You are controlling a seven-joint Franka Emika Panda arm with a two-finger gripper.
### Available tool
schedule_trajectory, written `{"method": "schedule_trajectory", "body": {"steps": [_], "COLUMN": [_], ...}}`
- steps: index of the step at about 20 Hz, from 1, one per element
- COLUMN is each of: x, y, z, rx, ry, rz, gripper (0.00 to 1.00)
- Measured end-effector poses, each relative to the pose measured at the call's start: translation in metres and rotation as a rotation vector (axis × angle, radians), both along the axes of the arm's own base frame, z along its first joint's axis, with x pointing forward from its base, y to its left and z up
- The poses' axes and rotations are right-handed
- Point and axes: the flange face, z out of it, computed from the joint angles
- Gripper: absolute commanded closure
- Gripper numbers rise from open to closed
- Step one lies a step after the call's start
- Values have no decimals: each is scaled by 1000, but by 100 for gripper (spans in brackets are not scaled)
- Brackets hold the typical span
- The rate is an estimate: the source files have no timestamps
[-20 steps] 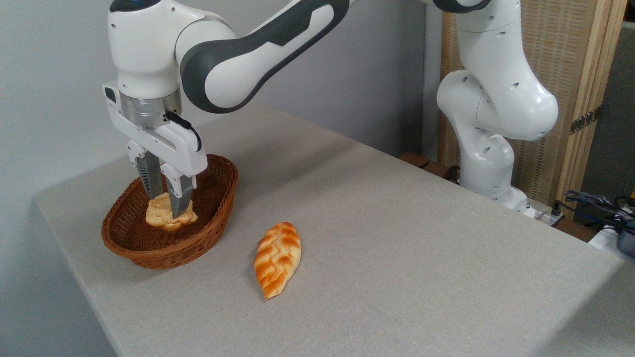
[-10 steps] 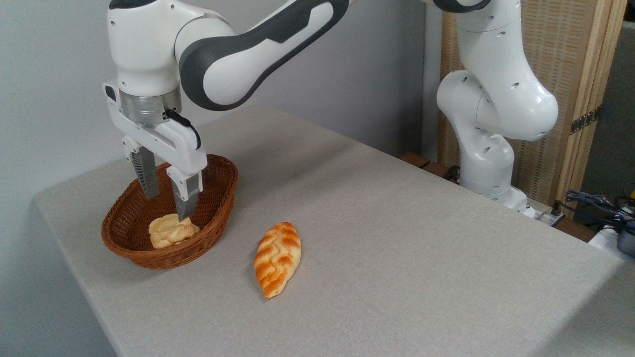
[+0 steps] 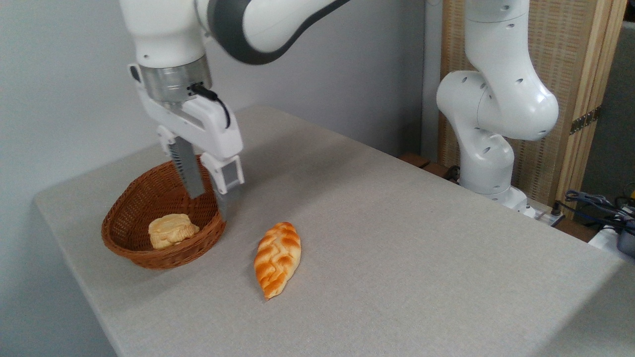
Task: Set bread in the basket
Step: 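Raise the open gripper up out of the basket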
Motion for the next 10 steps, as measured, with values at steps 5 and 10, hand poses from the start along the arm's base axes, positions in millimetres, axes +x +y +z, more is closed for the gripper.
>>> {"method": "schedule_trajectory", "body": {"steps": [5, 10], "x": [-2, -3], "y": [44, 70], "z": [3, 9], "rx": [14, 19], "ry": [6, -10], "rz": [-77, -123], "gripper": [0, 0]}}
